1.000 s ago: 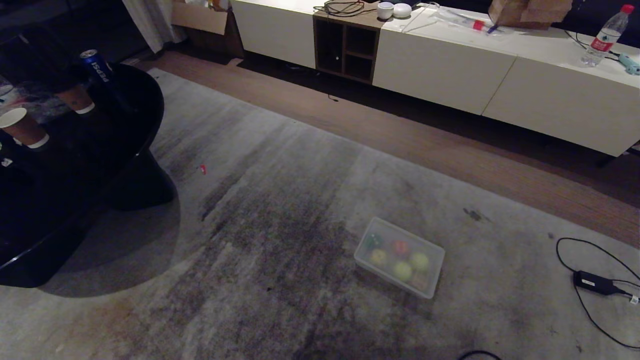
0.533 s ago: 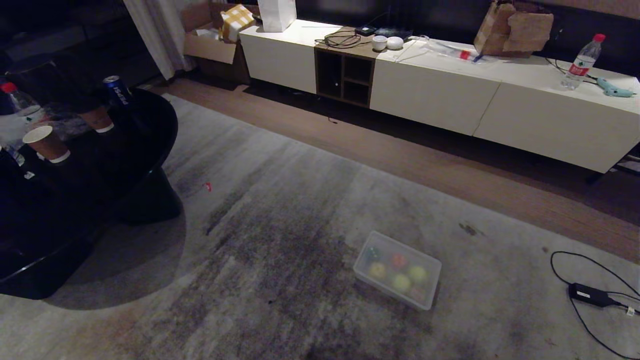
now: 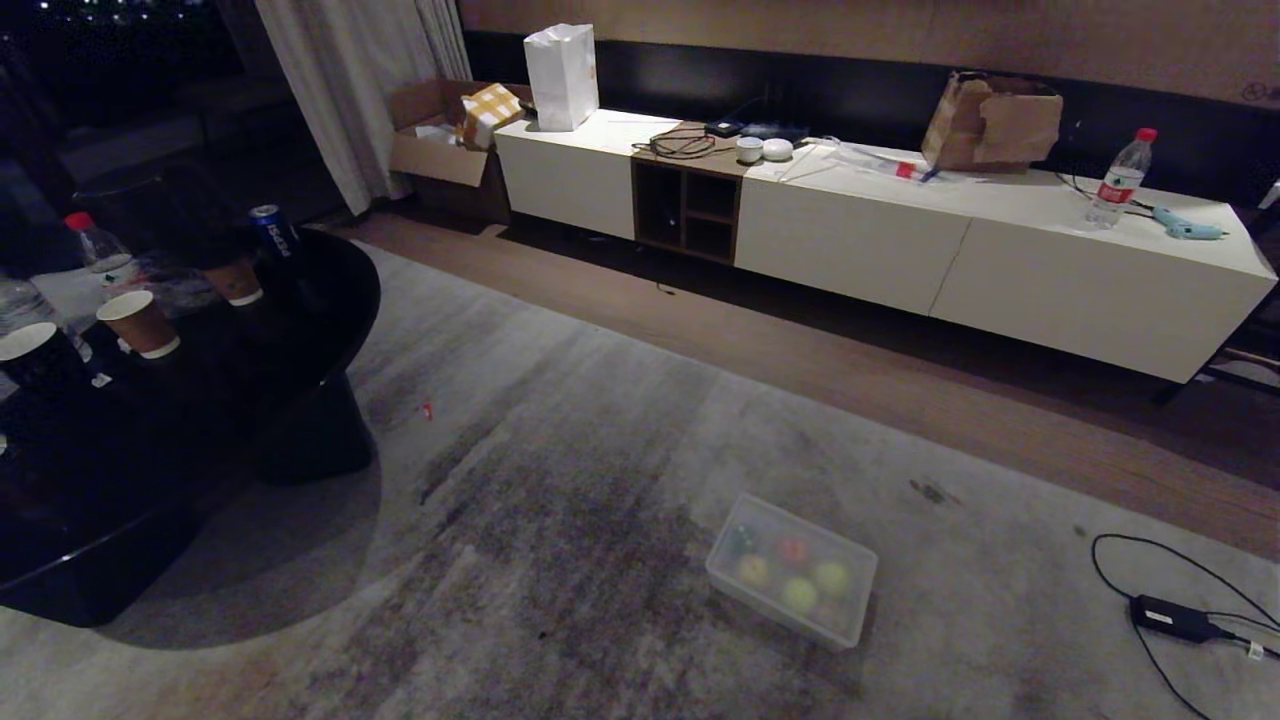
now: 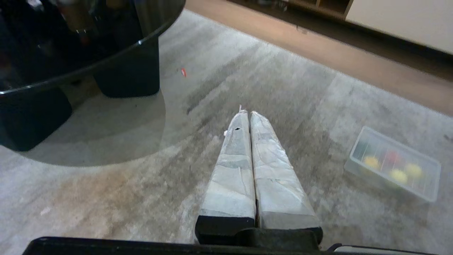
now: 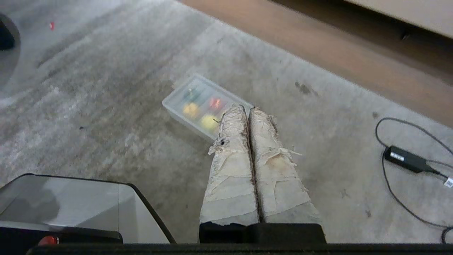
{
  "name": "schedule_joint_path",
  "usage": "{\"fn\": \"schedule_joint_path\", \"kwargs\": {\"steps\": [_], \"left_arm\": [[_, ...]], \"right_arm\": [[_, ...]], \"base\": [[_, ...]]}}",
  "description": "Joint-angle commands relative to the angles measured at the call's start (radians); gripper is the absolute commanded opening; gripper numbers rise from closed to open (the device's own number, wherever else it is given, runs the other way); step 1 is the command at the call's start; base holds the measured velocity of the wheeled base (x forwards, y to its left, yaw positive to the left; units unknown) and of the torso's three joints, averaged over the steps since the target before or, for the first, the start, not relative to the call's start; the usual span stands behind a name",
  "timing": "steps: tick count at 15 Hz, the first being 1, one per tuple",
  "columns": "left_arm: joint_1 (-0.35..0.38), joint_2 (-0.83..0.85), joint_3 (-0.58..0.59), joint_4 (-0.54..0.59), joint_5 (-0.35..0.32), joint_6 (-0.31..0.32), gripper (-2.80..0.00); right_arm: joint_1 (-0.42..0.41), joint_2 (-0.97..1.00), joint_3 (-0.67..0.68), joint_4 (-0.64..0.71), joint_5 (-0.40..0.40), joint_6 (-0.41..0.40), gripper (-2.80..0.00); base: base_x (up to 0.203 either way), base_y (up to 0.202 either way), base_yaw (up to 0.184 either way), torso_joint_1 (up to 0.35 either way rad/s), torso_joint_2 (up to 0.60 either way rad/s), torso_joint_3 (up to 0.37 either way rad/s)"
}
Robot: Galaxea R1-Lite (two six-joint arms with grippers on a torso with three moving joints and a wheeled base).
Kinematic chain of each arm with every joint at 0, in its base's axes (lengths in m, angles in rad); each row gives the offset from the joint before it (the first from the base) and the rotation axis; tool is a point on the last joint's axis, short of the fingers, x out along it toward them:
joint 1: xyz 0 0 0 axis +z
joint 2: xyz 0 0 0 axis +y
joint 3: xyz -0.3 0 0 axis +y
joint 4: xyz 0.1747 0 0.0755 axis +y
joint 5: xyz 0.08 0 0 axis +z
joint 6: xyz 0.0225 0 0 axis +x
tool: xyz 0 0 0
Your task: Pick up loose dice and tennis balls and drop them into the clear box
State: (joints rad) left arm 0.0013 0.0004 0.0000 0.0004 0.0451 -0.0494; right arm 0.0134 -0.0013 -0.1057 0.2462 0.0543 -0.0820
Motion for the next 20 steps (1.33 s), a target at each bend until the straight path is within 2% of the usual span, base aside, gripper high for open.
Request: {"fn": "schedule_joint_path", "kwargs": {"steps": [1, 7, 16, 20], "left_arm": [[0.0, 0.001, 0.002, 0.001, 0.001, 0.0, -2.8], [0.0, 0.001, 0.002, 0.0, 0.002, -0.001, -2.8], [0.0, 0.001, 0.002, 0.001, -0.002, 0.013, -2.8], [0.0, 0.001, 0.002, 0.001, -0.001, 0.009, -2.8]], "right_arm": [[0.0, 0.001, 0.0, 0.002, 0.001, -0.001, -2.8], [0.0, 0.001, 0.0, 0.002, 0.001, -0.001, -2.8], [0.001, 0.001, -0.002, 0.004, -0.001, 0.001, -2.8], [0.0, 0.001, -0.002, 0.004, -0.001, 0.001, -2.8]], "base": [[0.0, 0.0, 0.0, 0.002, 0.0, 0.203], [0.0, 0.0, 0.0, 0.005, 0.0, 0.189], [0.0, 0.0, 0.0, 0.001, 0.0, 0.018], [0.002, -0.002, 0.149, 0.002, 0.0, 0.003]]}}
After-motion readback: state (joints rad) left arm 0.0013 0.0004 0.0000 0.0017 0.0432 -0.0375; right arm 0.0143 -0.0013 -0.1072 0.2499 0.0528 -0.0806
